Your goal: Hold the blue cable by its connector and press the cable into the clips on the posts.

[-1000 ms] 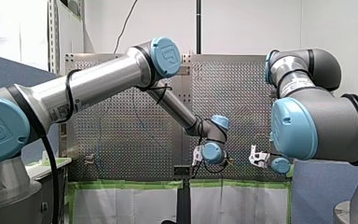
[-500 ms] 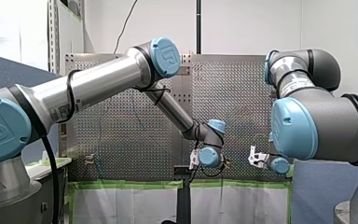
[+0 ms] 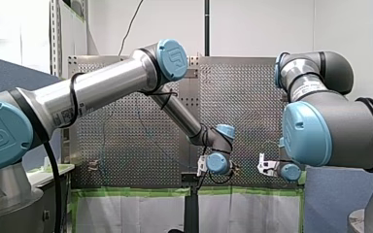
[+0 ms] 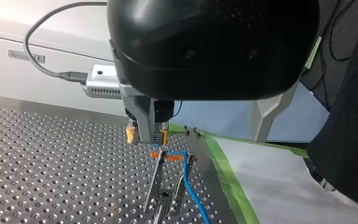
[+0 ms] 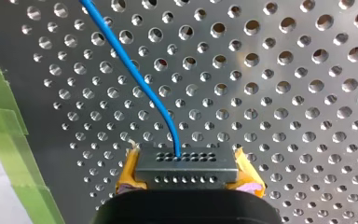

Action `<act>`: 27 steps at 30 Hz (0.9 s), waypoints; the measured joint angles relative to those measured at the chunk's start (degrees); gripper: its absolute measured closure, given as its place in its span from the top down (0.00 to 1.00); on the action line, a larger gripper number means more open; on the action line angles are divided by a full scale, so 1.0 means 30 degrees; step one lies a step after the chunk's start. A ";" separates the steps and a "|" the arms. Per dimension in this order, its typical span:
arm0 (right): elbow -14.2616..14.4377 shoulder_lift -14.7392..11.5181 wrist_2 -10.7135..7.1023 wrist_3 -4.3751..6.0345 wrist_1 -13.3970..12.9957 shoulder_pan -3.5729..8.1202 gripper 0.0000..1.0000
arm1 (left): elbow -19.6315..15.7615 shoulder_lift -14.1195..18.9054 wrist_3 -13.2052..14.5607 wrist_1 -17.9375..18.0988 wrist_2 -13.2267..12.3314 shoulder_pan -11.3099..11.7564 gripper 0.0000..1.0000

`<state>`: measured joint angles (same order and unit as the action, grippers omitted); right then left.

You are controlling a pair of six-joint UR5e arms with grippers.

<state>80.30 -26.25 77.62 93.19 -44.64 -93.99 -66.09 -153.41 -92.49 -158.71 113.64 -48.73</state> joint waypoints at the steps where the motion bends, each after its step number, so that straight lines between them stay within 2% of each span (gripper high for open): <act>1: 0.0008 0.0000 0.0000 -0.0040 0.0048 -0.0009 0.00 | -0.0001 0.0001 -0.0004 -0.0030 0.0003 0.0001 1.00; 6: 0.0403 0.0001 -0.0075 -0.0540 0.0334 -0.0056 0.00 | -0.0008 -0.0003 -0.0034 -0.0233 0.0015 0.0024 1.00; 11: 0.1111 0.0002 -0.0356 -0.1131 0.0314 -0.0060 0.00 | -0.0017 0.0000 -0.0047 -0.0450 0.0058 0.0029 1.00; 14: 0.1523 0.0001 -0.0450 -0.1364 0.0220 -0.0029 0.00 | -0.0016 0.0002 -0.0049 -0.0529 0.0067 0.0031 1.00; 21: 0.2069 -0.0015 -0.0785 -0.1587 -0.0053 0.0054 0.00 | -0.0019 0.0003 -0.0005 -0.1068 0.0071 0.0022 1.00; 27: 0.2407 -0.0026 -0.1192 -0.1640 -0.0217 0.0112 0.00 | -0.0022 0.0004 0.0008 -0.1357 0.0071 -0.0033 1.00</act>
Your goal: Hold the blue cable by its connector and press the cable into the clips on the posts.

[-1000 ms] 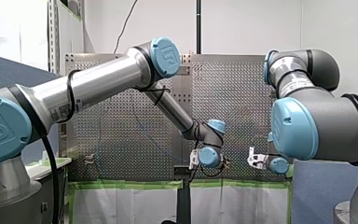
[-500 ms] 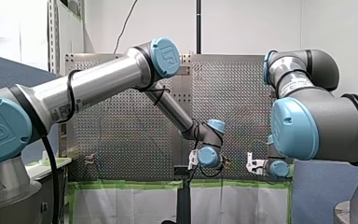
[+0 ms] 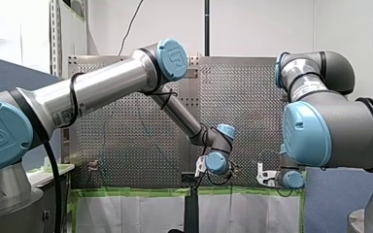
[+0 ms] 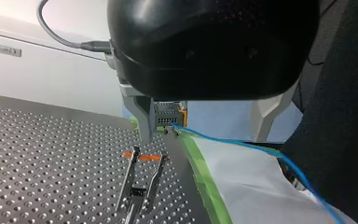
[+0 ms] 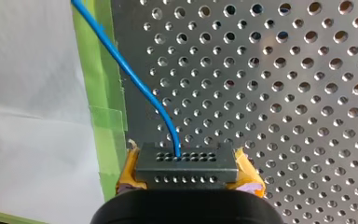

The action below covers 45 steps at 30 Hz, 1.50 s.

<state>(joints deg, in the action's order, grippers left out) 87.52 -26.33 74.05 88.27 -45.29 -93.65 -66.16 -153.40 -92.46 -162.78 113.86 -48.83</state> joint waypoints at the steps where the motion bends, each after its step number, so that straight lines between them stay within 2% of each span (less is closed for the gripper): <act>1: 0.0039 0.0000 -0.0078 -0.0001 -0.0024 0.0011 0.00 | 0.0000 -0.0001 0.0000 -0.0013 0.0000 -0.0010 1.00; 7: 0.0360 -0.0030 -0.0618 -0.0006 -0.0241 0.0090 0.00 | 0.0000 -0.0001 -0.0004 -0.0040 0.0000 -0.0039 1.00; 12: 0.0905 -0.0102 -0.0910 -0.0005 -0.0878 0.0197 0.00 | 0.0001 0.0000 -0.0006 -0.0036 0.0000 -0.0083 1.00; 24: 0.1134 -0.0119 -0.1083 0.0084 -0.1518 0.0279 0.00 | 0.0006 0.0000 0.0010 -0.0020 0.0000 -0.0155 1.00; 34: 0.1143 -0.0119 -0.1095 0.0379 -0.1972 0.0277 0.00 | 0.0013 0.0000 -0.0049 -0.0251 -0.0031 -0.0243 1.00; 39: 0.1138 -0.0120 -0.1096 0.0487 -0.2140 0.0269 0.00 | 0.0040 0.0000 -0.0392 -0.0765 -0.0069 -0.0249 1.00; 45: 0.1125 -0.0120 -0.1094 0.0536 -0.2239 0.0220 0.00 | 0.0407 0.0000 -0.1300 -0.1643 -0.0280 -0.0254 1.00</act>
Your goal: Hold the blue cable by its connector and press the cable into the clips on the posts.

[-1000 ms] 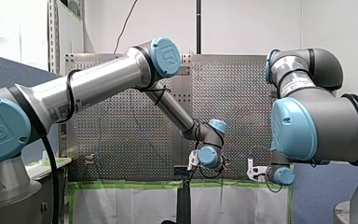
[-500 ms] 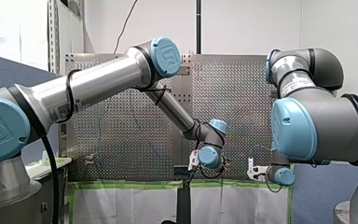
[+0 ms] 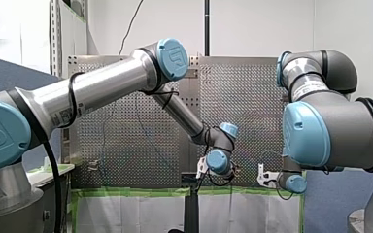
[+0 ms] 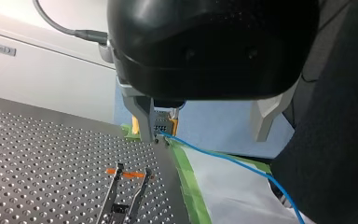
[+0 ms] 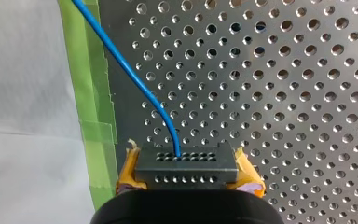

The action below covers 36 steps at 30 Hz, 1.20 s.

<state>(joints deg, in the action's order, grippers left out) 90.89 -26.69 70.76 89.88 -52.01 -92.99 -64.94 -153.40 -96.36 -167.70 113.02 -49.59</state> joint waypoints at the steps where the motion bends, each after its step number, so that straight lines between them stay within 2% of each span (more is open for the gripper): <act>1: -0.0003 0.0000 -0.0001 0.0003 -0.0002 -0.0007 0.00 | 0.0069 0.0000 -0.0110 -0.0189 -0.0038 -0.0001 1.00; 6: -0.0001 0.0002 -0.0001 0.0014 0.0008 -0.0022 0.00 | 0.0265 0.0001 -0.0330 -0.1028 -0.0202 0.0034 1.00; 14: -0.0003 0.0001 0.0000 0.0015 -0.0001 -0.0065 0.00 | 0.0906 0.0054 -0.1322 -0.2230 -0.1186 0.0121 1.00; 19: -0.0007 0.0001 -0.0001 0.0018 -0.0010 -0.0079 0.00 | 0.0970 0.0468 -0.2067 -0.2985 -0.1825 0.0131 1.00; 26: -0.0068 0.0003 -0.0001 0.0040 -0.0008 -0.0097 0.00 | 0.1012 0.1480 -0.3255 -0.4173 -0.1990 0.0119 1.00; 36: -0.0144 0.0008 0.0000 0.0044 0.0002 -0.0126 0.00 | 0.1104 0.1687 -0.4920 -0.5990 -0.2447 0.0228 1.00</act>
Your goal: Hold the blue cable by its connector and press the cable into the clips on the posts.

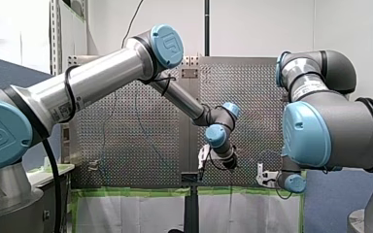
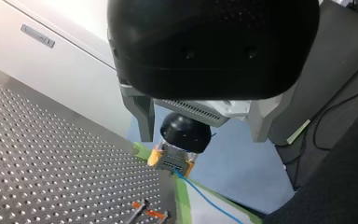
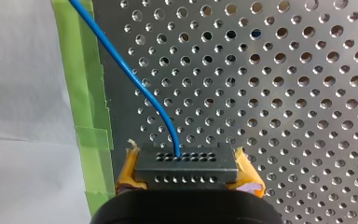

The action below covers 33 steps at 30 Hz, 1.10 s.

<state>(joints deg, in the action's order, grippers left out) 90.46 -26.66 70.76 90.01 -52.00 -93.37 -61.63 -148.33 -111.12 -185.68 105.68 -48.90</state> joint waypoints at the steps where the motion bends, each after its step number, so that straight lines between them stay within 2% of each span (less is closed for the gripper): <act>1: -0.0005 0.0001 -0.0001 0.0000 0.0008 -0.0003 0.00 | 0.0086 -0.0004 -0.0095 -0.0202 -0.0076 0.0028 1.00; 11: -0.0019 0.0001 -0.0188 -0.0045 0.0010 -0.0089 0.00 | 0.0917 0.0000 -0.0952 -0.1921 0.0494 0.0398 1.00; 18: -0.0008 -0.0002 -0.0385 -0.0179 -0.0073 -0.0103 0.00 | 0.0972 -0.0009 -0.1645 -0.3076 0.0473 0.0657 1.00; 24: 0.0054 0.0000 -0.0597 -0.0293 -0.0172 -0.0060 0.00 | 0.1017 -0.0009 -0.2034 -0.3954 -0.0132 0.0788 1.00; 33: 0.0322 -0.0003 -0.0815 -0.0348 -0.0632 -0.0021 0.00 | 0.1682 -0.0031 -0.2769 -0.5369 -0.1519 0.1099 1.00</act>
<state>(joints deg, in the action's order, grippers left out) 91.43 -26.67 68.32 88.97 -53.90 -93.43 -56.58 -148.43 -119.43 -201.78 101.12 -45.61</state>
